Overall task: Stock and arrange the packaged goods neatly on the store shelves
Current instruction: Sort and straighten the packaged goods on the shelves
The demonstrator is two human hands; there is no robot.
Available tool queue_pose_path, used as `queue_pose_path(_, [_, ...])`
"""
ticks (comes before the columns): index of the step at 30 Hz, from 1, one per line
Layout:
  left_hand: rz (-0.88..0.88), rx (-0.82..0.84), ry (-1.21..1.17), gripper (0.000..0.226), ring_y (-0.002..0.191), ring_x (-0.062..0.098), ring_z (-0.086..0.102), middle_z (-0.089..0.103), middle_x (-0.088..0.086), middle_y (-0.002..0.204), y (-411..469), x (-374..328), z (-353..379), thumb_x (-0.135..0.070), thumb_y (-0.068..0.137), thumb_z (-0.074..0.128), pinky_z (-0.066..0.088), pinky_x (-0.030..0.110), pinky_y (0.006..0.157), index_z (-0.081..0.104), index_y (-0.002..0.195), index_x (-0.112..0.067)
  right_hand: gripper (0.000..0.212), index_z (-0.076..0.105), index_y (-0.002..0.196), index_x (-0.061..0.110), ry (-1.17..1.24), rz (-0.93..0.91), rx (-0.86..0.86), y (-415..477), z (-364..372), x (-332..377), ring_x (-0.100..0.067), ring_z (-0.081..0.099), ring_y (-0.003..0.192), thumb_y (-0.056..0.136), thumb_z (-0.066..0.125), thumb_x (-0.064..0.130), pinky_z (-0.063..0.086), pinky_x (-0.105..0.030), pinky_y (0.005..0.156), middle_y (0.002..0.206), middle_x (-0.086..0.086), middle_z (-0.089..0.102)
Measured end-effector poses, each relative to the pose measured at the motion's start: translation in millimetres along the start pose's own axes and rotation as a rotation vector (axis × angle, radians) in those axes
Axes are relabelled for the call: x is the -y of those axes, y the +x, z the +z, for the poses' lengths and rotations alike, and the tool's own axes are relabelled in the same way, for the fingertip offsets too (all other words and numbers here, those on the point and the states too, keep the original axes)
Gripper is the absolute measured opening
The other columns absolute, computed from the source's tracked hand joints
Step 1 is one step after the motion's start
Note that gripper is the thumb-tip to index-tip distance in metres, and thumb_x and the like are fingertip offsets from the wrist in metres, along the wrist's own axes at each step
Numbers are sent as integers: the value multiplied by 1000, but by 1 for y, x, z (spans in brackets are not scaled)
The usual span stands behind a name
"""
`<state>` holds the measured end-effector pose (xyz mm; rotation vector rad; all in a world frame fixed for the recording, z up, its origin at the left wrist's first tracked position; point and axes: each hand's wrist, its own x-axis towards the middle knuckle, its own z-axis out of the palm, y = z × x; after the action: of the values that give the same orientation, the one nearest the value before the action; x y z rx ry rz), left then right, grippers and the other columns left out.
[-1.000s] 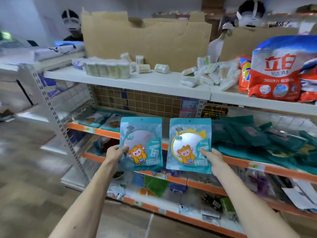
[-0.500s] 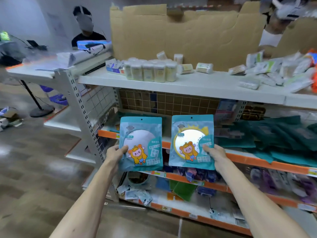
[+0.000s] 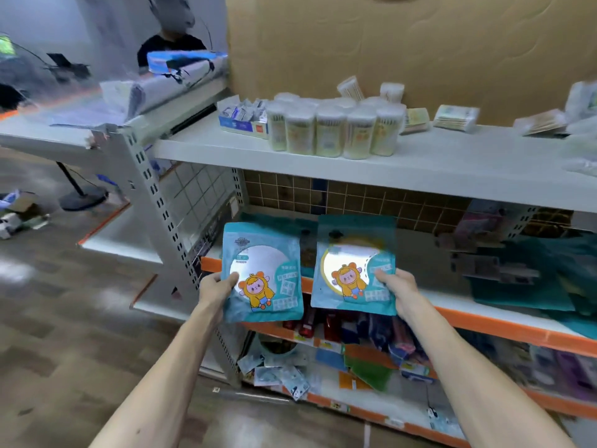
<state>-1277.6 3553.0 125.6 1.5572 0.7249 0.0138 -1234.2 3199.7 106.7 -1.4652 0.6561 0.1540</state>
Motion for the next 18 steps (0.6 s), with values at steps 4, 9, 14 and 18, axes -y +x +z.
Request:
queue_pose_path(4, [9, -13, 56, 14, 79, 37, 67, 69, 22, 91, 45, -21, 5, -14, 93, 63, 58, 50, 77, 61, 91, 0, 18, 60, 102, 0, 11, 29, -31, 30, 37, 13, -32, 68, 84, 87, 69, 5, 57, -43, 76, 103, -20, 69])
queue_pose_path(9, [28, -32, 56, 13, 82, 34, 65, 66, 19, 93, 90, -42, 12, -14, 92, 65, 56, 51, 84, 59, 96, -3, 29, 55, 113, -1, 12, 71, -59, 51, 63, 28, -20, 59, 67, 87, 68, 3, 49, -25, 42, 82, -9, 60])
queue_pose_path(14, [89, -31, 157, 27, 82, 30, 65, 67, 13, 98, 131, -60, 18, -21, 91, 65, 56, 42, 79, 57, 111, -4, 28, 57, 112, 4, 96, 100, -44, 73, 82, 34, -29, 65, 79, 89, 69, 12, 58, -40, 59, 101, -16, 66])
queue_pose_path(18, [98, -22, 200, 51, 100, 33, 63, 64, 15, 116, 162, -65, 21, -20, 84, 71, 52, 40, 90, 55, 128, 0, 23, 57, 112, 3, 72, 87, -79, 80, 99, 32, -22, 62, 67, 91, 65, 8, 51, -25, 41, 89, -12, 64])
